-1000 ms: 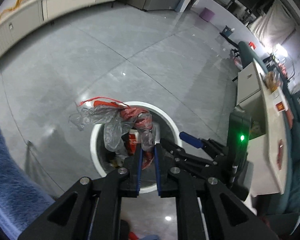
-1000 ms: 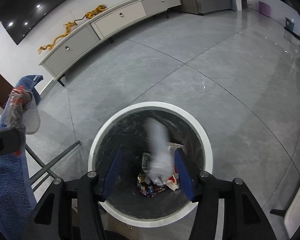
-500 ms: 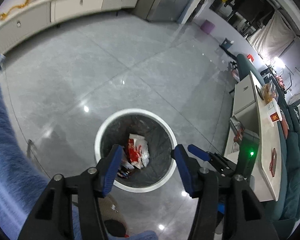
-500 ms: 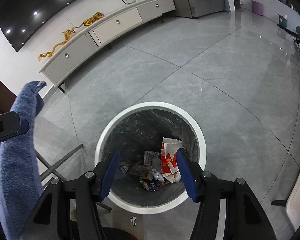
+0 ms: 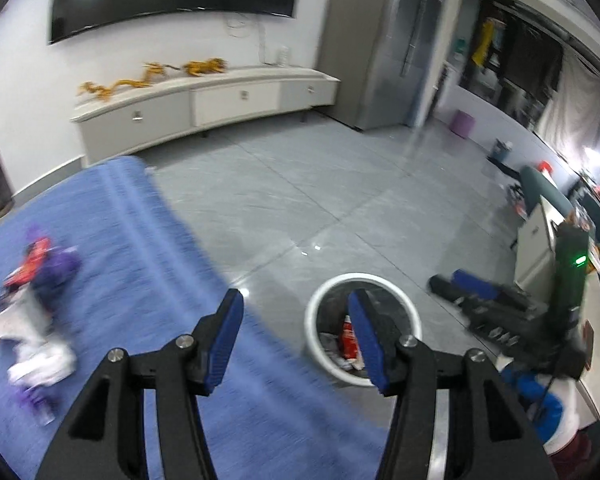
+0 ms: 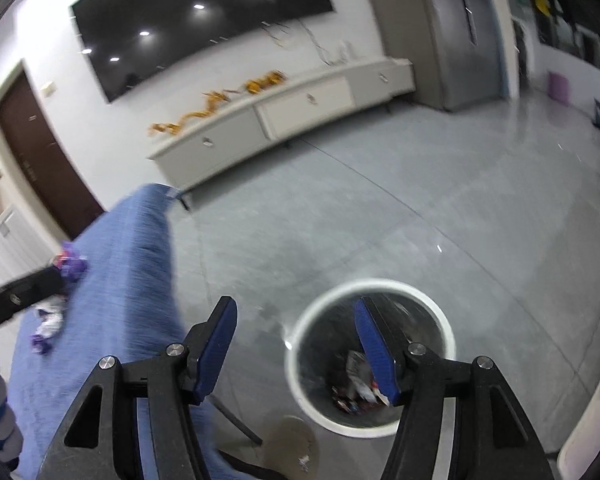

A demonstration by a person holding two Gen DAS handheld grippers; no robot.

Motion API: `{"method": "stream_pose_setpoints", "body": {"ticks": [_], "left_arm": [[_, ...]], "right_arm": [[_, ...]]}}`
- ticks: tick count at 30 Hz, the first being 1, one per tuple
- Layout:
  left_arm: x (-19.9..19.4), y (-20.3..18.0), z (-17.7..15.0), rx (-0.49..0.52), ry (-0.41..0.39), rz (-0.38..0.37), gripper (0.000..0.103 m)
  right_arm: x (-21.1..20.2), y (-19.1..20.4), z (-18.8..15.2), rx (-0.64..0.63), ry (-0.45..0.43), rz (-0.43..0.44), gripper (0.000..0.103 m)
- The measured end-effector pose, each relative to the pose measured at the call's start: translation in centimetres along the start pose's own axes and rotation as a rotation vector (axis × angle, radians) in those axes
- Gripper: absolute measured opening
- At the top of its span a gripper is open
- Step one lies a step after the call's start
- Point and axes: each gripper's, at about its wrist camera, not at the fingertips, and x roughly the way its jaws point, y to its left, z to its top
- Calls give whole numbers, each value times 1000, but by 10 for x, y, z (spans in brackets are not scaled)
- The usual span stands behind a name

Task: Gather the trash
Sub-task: 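Return both open tools to the remaining wrappers on the towel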

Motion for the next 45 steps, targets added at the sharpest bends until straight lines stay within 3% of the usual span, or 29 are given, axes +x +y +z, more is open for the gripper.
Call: {"method": "stream_pose_setpoints", "body": {"ticks": [8, 16, 20, 28, 34, 45], "left_arm": [[-71, 76, -32, -124, -77, 132, 53], [-135, 137, -71, -224, -175, 268, 53], [-156, 160, -93, -279, -215, 321, 56], [-197, 202, -134, -355, -294, 433, 66], [-214, 227, -162, -414, -353, 477, 66], [-236, 256, -195, -477, -396, 478, 66]], "right_arm": [[-34, 71, 17, -118, -87, 92, 59], [-56, 128, 18, -203, -124, 98, 59], [-58, 159, 14, -231, -133, 81, 74], [-45, 217, -1, -293, -95, 88, 78], [-35, 261, -13, -379, -64, 102, 78], [-24, 311, -37, -458, -12, 102, 78]]}}
